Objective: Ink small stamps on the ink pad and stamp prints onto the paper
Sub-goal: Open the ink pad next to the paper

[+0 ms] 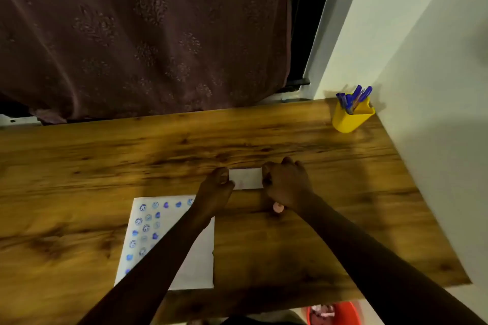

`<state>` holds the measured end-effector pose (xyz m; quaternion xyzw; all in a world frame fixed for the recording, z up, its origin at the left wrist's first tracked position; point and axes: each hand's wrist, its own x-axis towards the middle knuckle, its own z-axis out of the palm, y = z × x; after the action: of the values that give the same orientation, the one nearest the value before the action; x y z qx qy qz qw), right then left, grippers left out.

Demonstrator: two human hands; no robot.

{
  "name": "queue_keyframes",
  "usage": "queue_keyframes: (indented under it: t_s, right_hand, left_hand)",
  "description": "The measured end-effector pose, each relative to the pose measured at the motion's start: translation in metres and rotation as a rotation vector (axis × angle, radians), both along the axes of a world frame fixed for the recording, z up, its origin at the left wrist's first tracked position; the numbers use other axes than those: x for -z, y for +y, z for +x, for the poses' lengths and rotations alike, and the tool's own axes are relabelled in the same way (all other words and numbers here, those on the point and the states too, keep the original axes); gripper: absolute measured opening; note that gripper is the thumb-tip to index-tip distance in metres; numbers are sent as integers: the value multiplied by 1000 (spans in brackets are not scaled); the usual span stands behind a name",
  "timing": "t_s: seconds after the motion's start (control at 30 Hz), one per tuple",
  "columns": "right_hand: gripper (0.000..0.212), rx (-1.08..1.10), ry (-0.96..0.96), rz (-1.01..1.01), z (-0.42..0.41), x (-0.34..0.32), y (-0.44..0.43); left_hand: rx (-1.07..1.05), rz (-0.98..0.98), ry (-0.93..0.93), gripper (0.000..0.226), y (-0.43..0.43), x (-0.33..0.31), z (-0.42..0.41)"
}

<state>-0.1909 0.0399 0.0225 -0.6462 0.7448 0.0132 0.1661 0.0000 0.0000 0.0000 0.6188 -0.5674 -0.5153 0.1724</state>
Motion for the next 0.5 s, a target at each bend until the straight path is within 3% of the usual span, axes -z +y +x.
queue_keyframes:
  t_s: [0.17,0.3,0.5]
  right_hand:
    - [39,15,-21,51,5,2,-6]
    - [35,52,-82,45,6,1,-6]
    - [44,67,-126,-18,25,-15,-9]
  left_hand:
    - [-12,26,7,55,-1,1,-4]
    - [-62,59,29,60,-1,-1,-5]
    - [-124,-31,96,46,2,-9,15]
